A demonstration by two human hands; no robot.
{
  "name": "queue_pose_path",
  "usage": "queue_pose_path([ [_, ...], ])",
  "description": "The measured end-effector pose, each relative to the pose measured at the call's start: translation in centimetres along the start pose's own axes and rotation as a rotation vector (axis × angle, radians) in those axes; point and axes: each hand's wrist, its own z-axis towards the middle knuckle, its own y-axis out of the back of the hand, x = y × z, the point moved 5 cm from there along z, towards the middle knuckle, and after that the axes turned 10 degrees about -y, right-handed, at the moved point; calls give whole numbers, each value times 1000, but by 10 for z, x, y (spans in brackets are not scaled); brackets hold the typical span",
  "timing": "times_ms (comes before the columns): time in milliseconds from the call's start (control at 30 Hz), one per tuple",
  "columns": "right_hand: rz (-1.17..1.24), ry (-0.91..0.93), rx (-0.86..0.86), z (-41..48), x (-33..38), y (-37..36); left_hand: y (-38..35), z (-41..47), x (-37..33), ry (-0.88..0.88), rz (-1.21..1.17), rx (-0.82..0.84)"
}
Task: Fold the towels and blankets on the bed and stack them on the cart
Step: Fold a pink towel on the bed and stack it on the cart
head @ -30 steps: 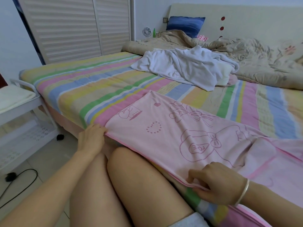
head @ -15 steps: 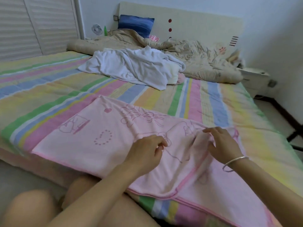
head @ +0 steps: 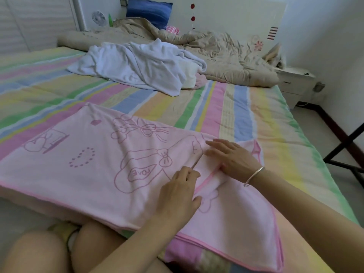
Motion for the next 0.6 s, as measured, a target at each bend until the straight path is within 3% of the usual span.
queue_pose_path([
  [100,-2,96,-18,0,4,10,2,0,-3,19,38,-22],
  [233,205,-31,-58,-30,3,61,9,-7,-16,-14,106,-109],
  [333,327,-117,84,-74,4,101,12,-19,-33,-146,108,-233],
  [400,340,-109,207,-109,11,114,8,-30,-47,-273,87,-225],
  [500,344,-136,453,-157,26,106,-7,-48,-69,-529,163,-75],
  [600,376,-168,659,-189,41,80,-18,-59,-72,-616,189,109],
])
